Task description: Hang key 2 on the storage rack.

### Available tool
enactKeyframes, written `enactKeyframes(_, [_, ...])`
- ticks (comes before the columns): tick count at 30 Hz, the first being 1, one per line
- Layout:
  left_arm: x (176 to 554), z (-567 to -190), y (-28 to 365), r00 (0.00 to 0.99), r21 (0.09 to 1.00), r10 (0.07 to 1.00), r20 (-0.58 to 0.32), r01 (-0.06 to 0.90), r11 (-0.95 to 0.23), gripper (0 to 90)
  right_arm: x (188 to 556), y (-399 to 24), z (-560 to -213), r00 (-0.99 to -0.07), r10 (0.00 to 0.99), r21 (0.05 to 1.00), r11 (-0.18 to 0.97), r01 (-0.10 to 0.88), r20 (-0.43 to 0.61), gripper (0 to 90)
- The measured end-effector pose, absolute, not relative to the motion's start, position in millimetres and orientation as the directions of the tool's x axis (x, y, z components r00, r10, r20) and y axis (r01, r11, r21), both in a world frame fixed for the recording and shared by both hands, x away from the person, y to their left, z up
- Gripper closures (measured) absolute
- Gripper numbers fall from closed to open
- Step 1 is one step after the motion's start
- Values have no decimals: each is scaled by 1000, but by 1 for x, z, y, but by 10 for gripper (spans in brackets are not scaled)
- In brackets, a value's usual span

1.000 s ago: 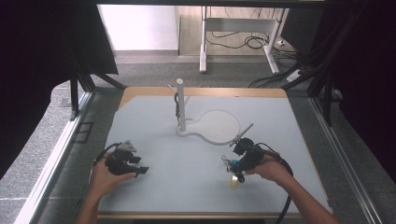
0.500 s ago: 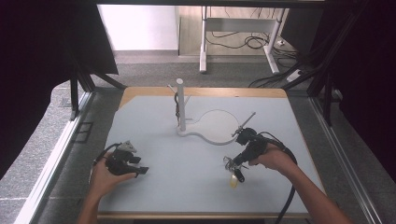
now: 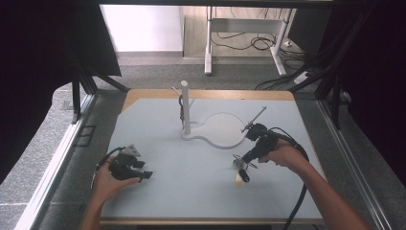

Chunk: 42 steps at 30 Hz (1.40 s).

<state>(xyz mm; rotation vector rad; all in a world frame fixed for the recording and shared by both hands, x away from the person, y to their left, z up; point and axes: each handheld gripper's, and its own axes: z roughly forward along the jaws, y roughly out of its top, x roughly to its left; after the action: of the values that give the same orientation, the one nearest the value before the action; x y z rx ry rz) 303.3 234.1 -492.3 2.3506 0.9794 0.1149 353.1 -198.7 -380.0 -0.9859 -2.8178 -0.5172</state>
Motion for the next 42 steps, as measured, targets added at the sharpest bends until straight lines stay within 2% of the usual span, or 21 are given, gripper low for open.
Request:
enactKeyframes(27, [303, -492, 234, 727, 564, 668, -158, 621, -544, 428, 375, -210, -330, -757, 608, 370, 663, 651, 240, 877])
enactKeyframes(42, [303, -492, 234, 728, 565, 667, -161, 621, -542, 428, 385, -215, -315, -739, 627, 404, 627, 666, 246, 877])
